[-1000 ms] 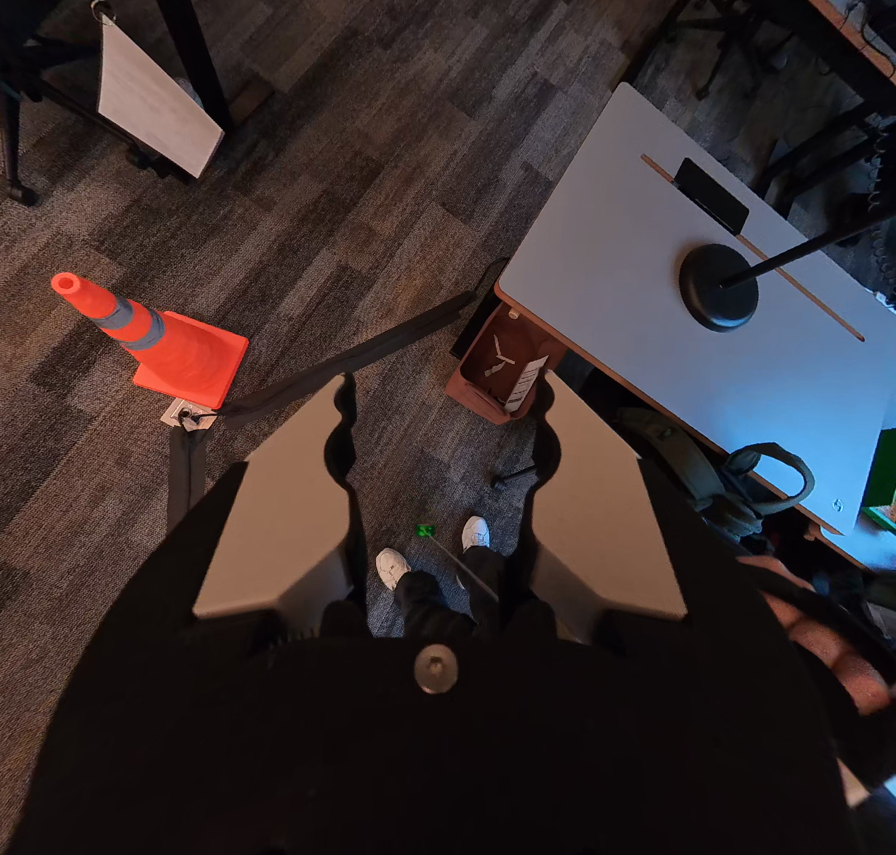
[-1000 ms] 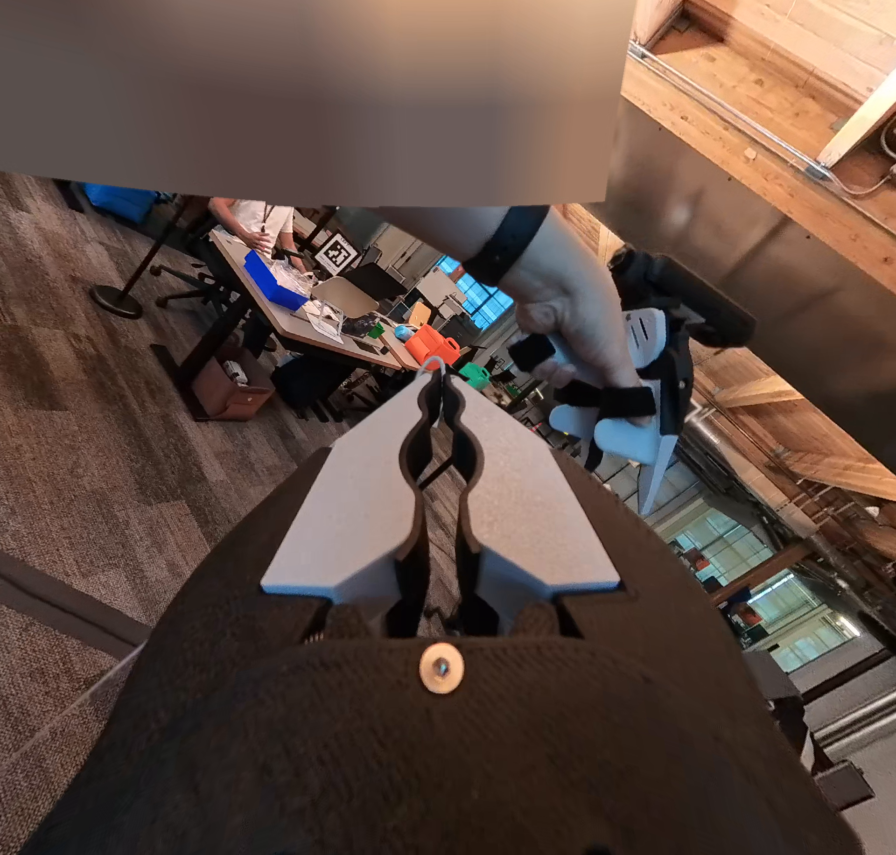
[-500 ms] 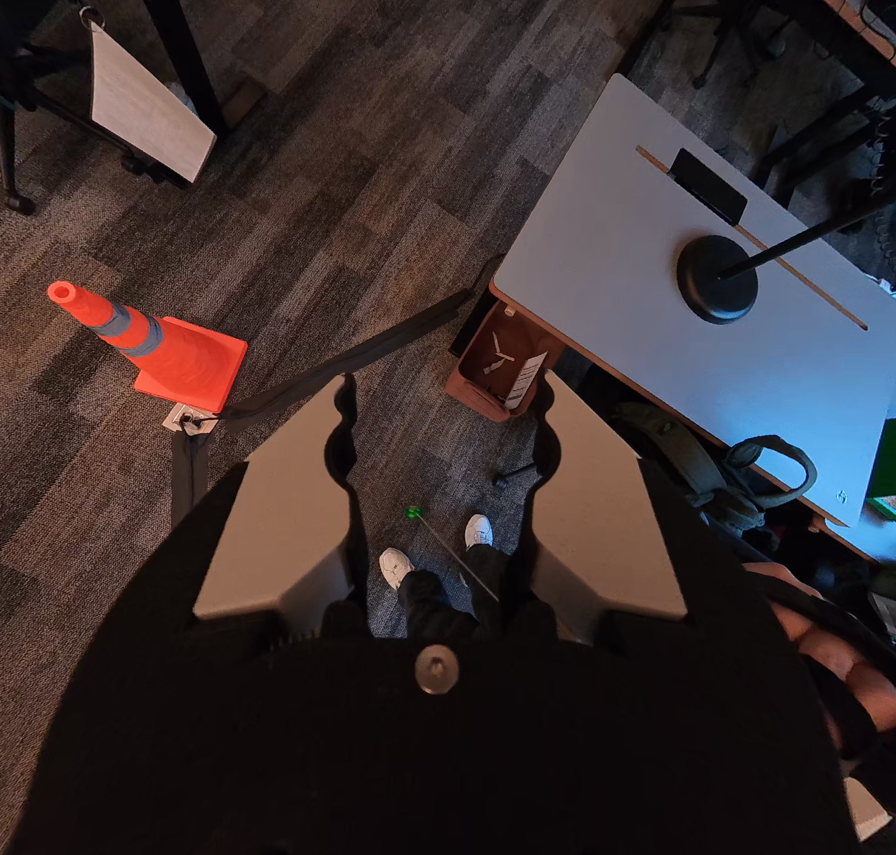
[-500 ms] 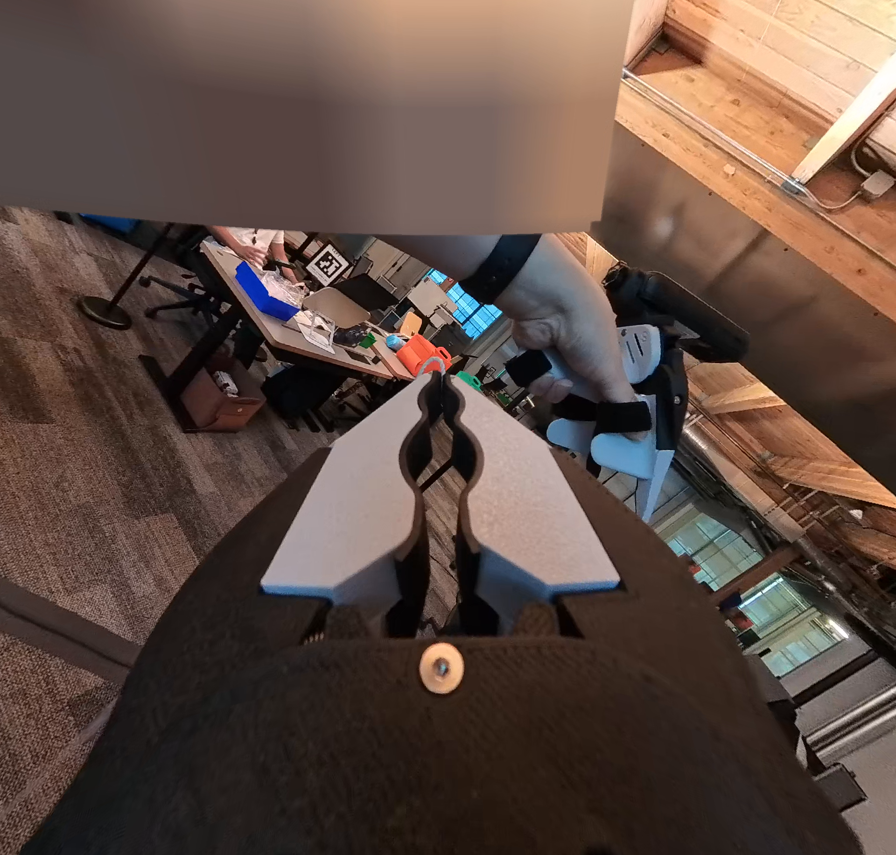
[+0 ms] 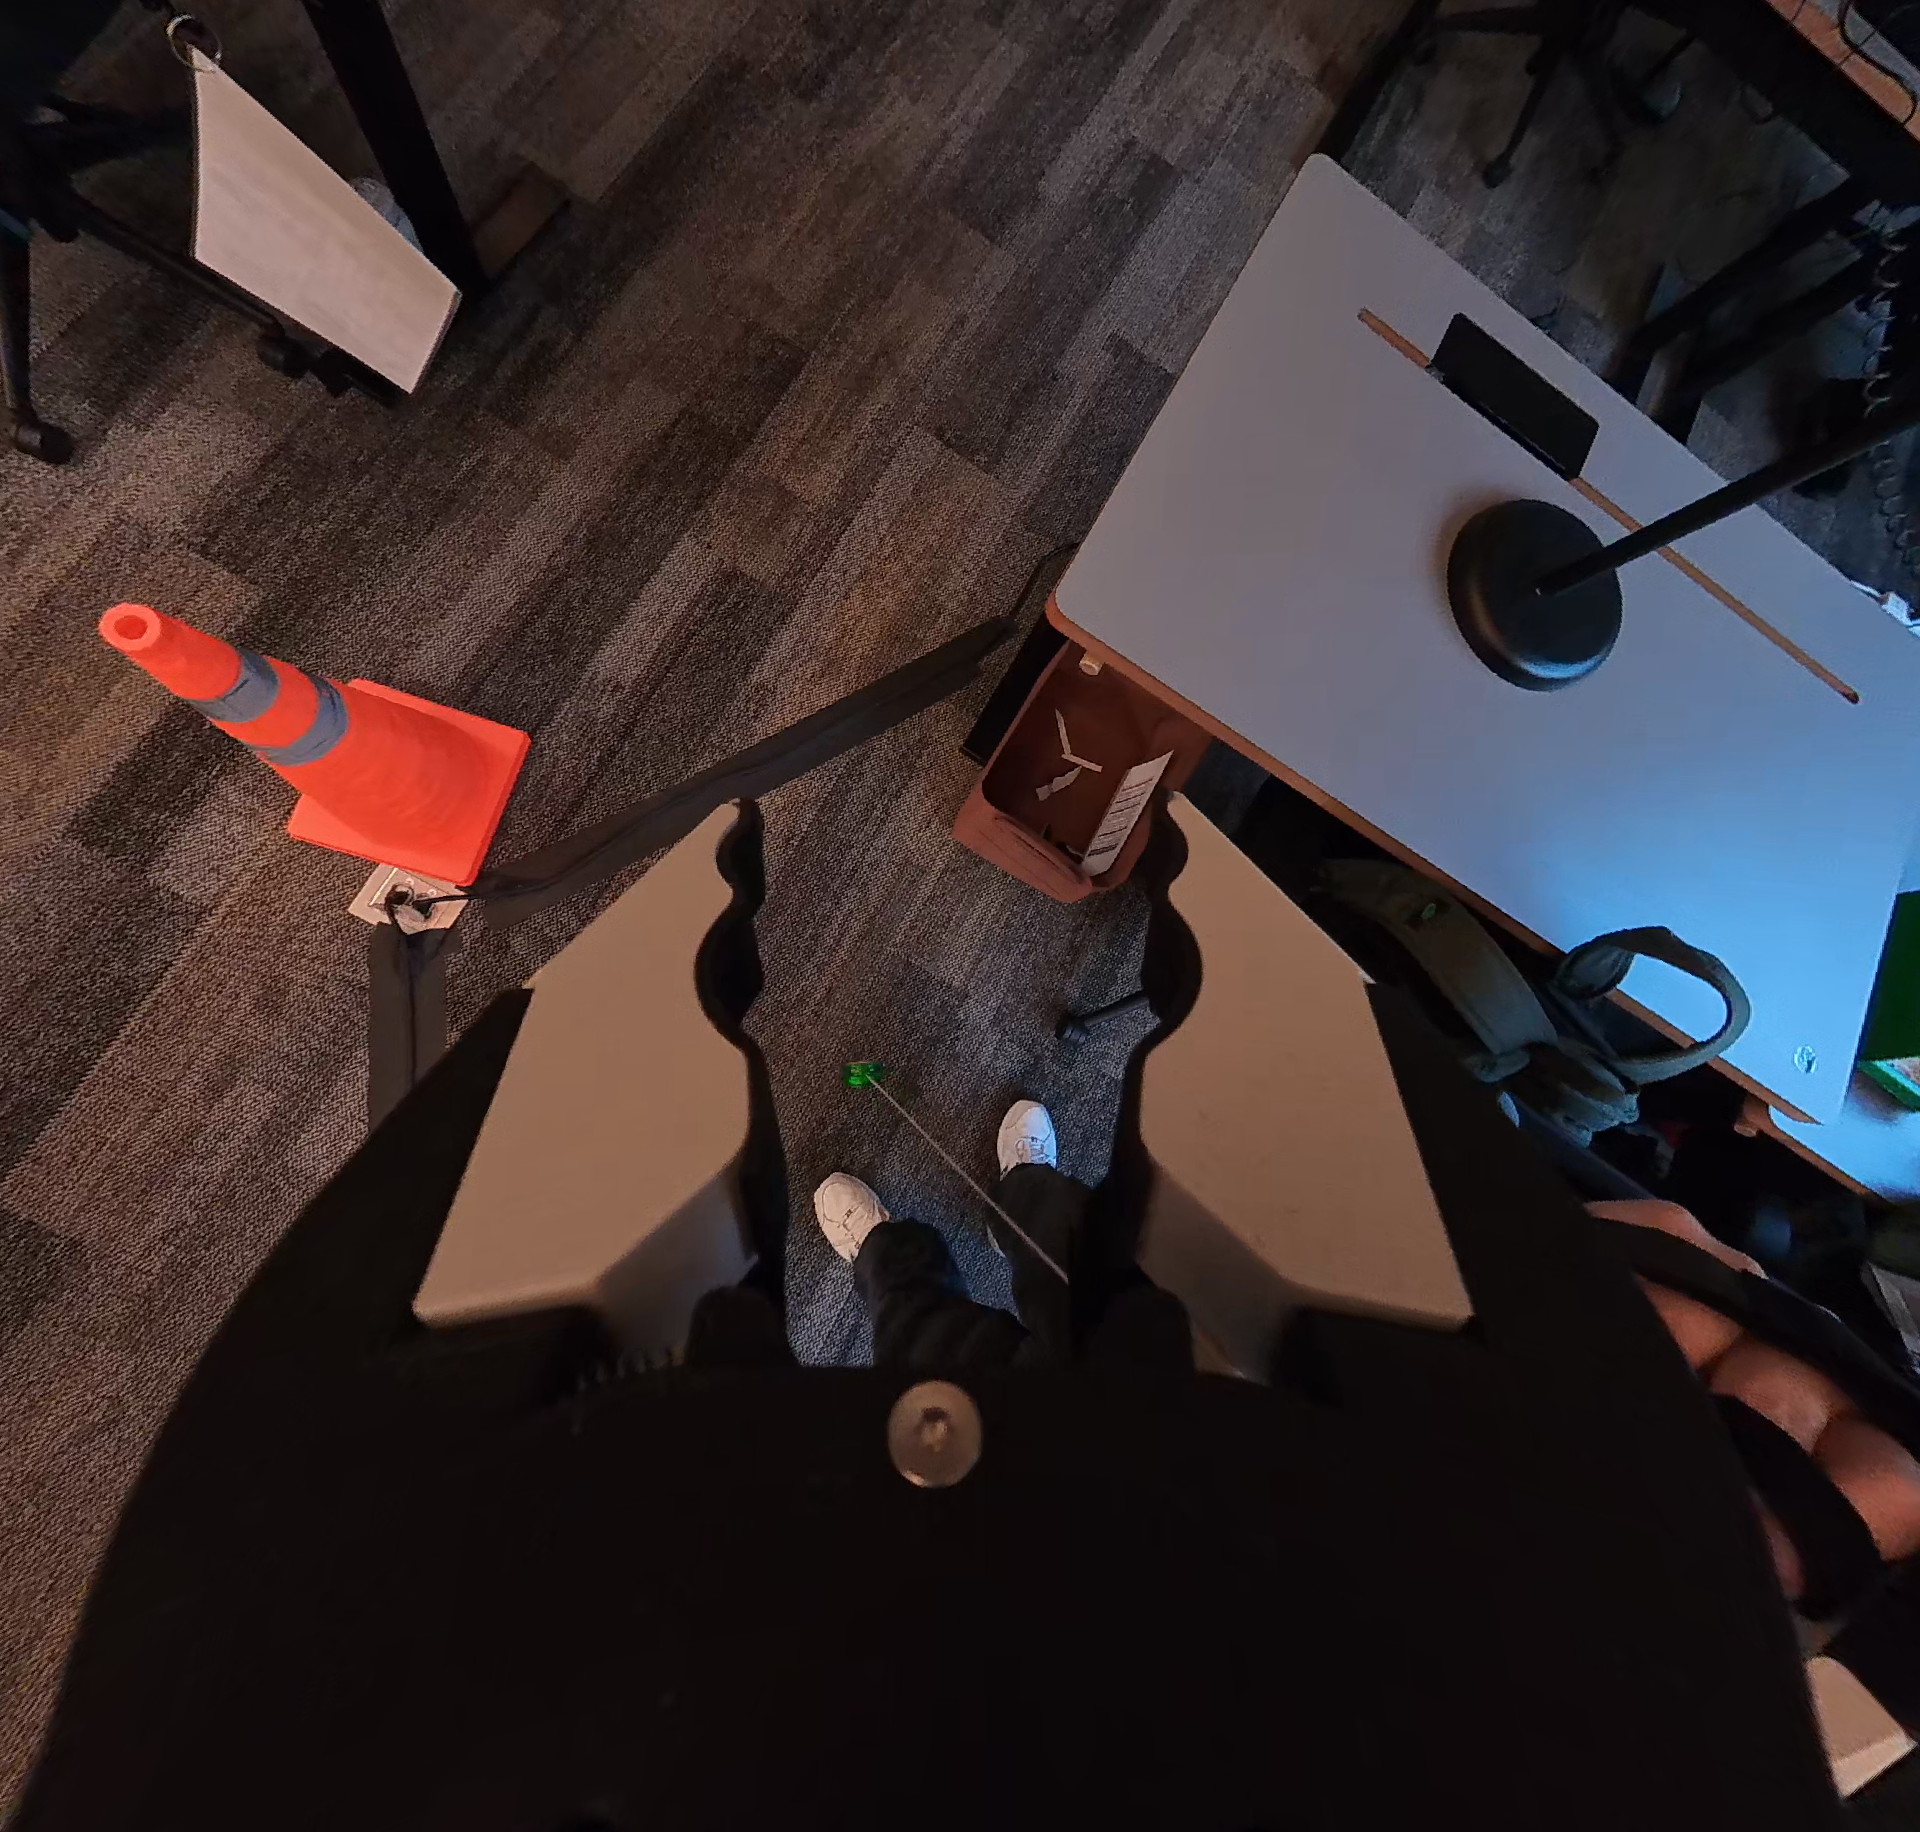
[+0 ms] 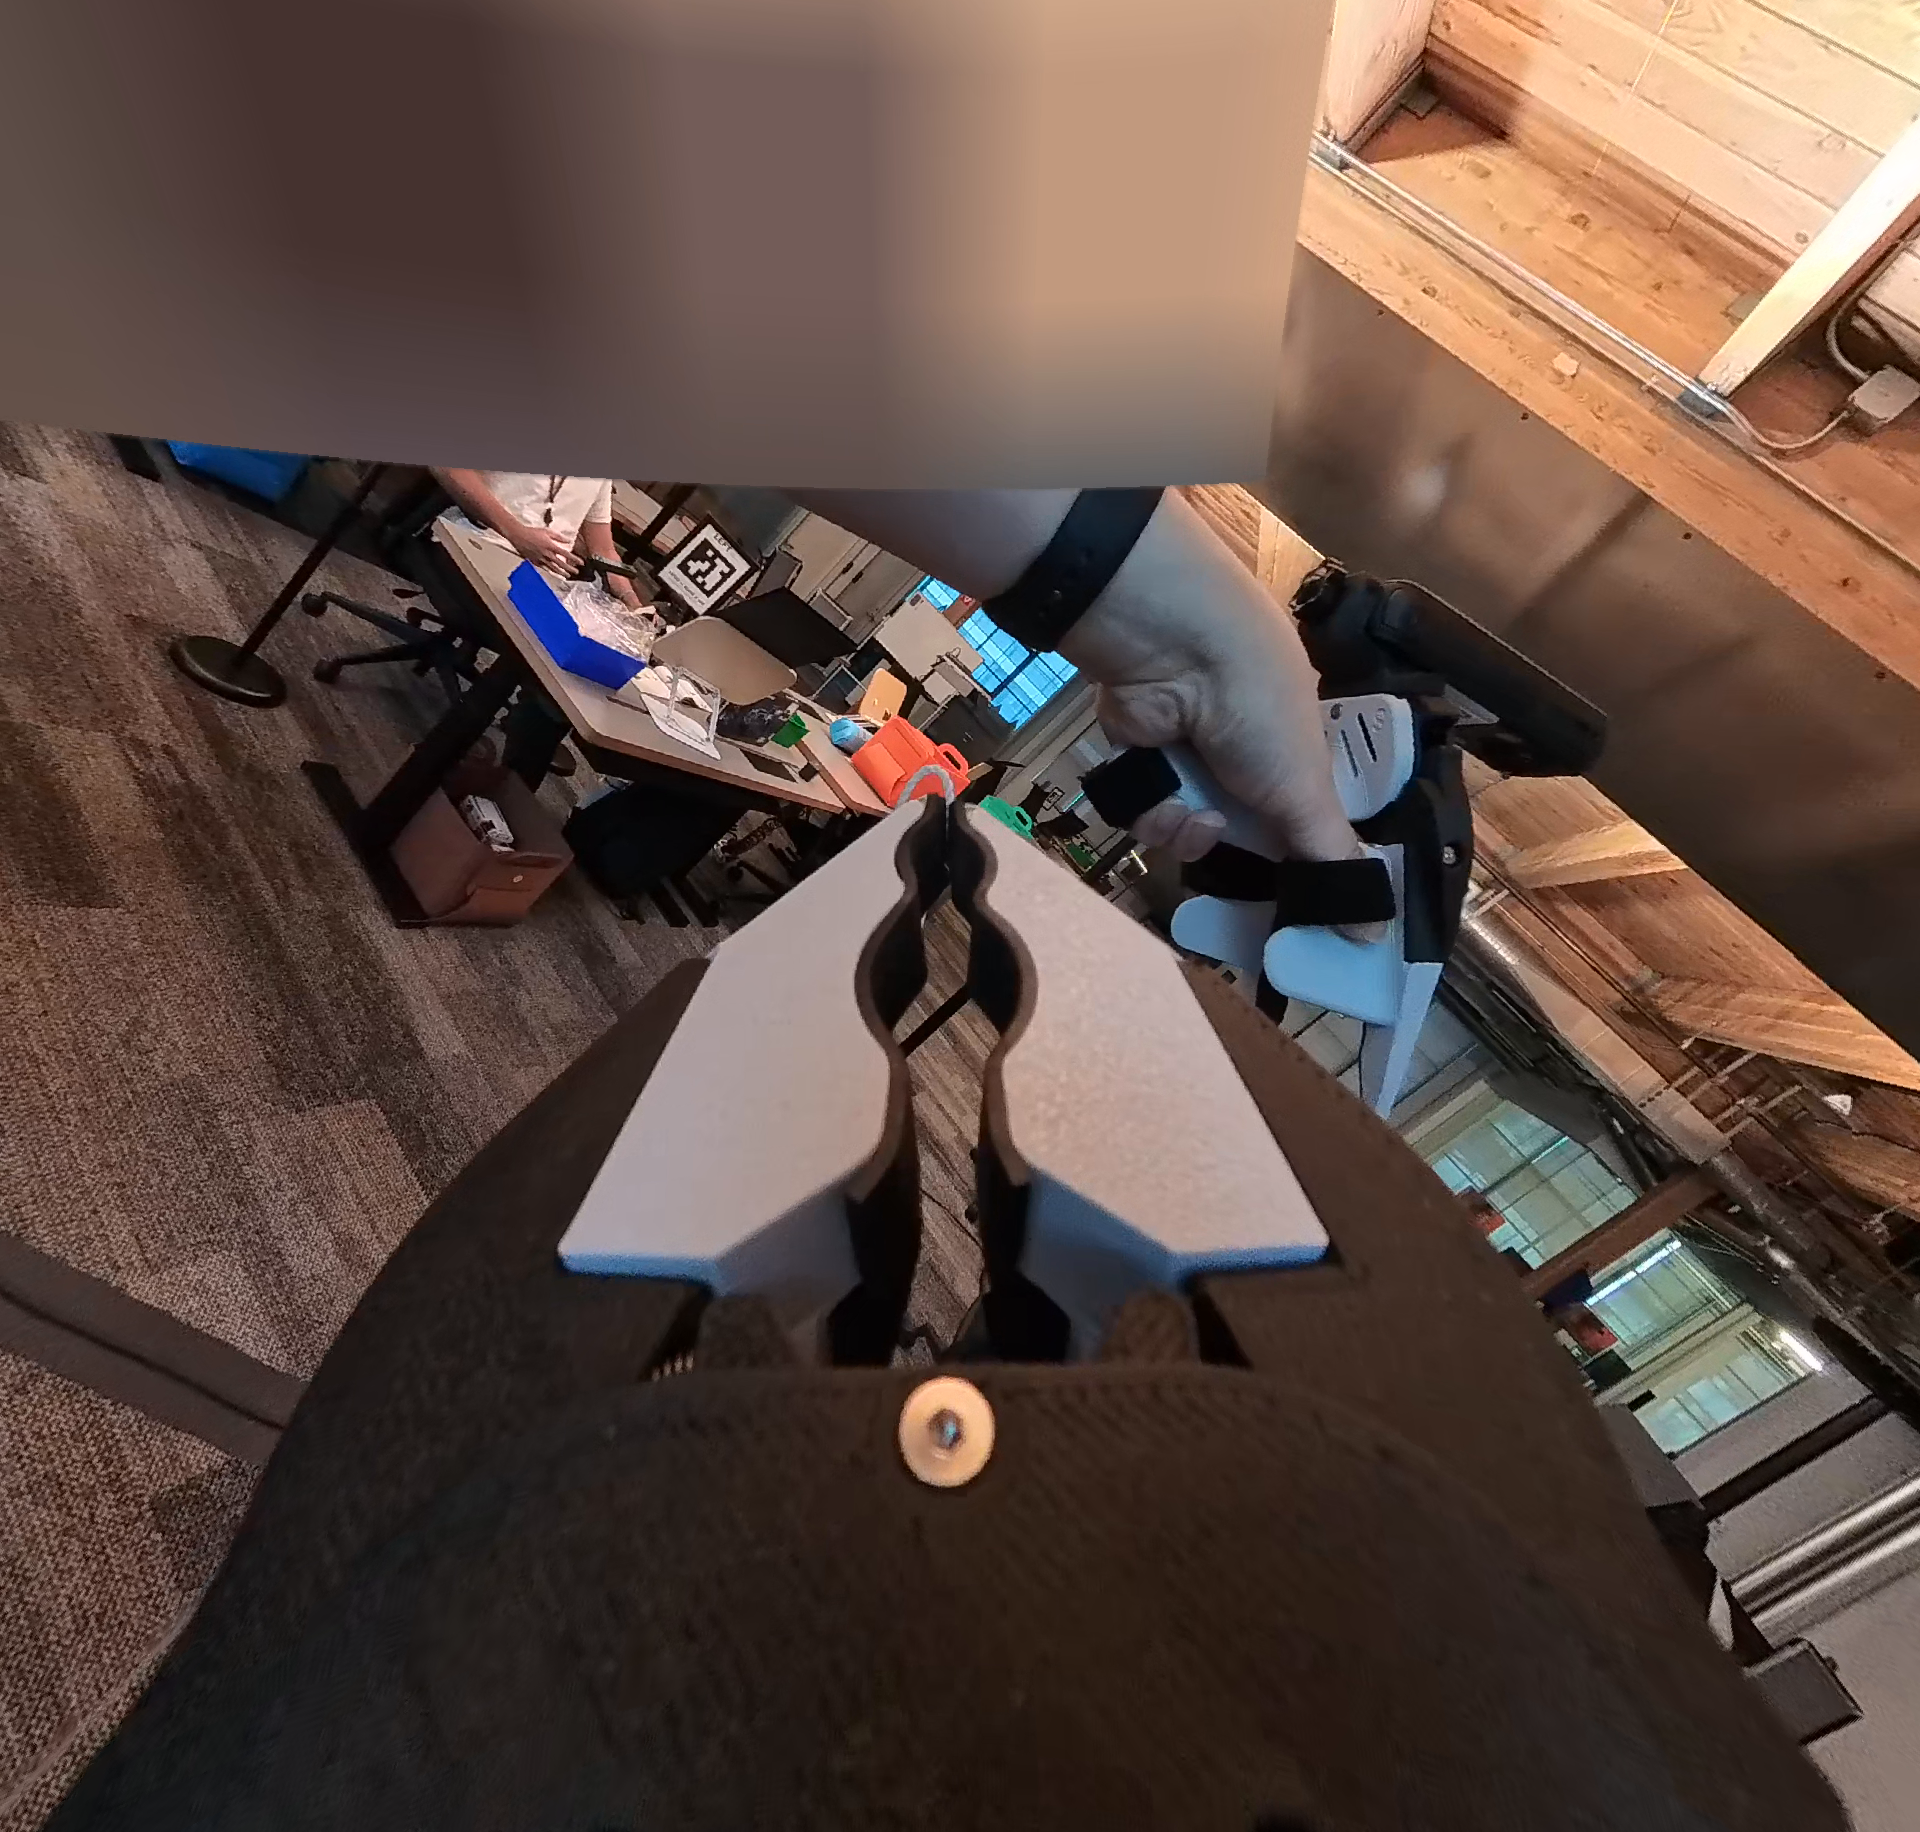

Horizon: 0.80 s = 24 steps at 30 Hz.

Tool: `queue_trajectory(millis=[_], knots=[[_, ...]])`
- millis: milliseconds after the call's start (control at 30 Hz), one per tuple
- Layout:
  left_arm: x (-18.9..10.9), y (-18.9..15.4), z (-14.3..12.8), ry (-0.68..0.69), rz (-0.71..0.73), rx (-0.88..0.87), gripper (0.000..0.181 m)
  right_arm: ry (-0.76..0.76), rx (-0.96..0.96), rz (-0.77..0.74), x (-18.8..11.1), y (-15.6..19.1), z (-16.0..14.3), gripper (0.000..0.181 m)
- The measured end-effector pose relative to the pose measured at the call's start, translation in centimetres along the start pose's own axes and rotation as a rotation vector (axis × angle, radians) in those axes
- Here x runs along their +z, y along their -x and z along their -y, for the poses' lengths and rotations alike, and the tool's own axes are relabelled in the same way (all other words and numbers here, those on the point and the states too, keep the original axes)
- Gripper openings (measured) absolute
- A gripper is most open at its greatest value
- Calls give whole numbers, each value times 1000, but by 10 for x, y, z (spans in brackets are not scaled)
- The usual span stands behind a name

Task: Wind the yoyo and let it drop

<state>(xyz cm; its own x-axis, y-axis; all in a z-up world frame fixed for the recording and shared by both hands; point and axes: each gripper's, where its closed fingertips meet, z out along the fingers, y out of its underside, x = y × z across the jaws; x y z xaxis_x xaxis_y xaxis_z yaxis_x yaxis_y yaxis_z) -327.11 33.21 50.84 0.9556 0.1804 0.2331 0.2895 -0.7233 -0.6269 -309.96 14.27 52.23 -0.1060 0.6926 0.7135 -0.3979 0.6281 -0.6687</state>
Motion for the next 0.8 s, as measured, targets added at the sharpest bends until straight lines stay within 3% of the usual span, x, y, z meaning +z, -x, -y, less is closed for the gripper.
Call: queue_trajectory(millis=[667, 800], knots=[[10, 47, -20, 27, 2, -42, 72, 15, -15, 18, 16, 12, -3, 0], [26, 58, -33, 3, -78, -56, 71, 22, -18, 22, 16, 16, -2, 0]])
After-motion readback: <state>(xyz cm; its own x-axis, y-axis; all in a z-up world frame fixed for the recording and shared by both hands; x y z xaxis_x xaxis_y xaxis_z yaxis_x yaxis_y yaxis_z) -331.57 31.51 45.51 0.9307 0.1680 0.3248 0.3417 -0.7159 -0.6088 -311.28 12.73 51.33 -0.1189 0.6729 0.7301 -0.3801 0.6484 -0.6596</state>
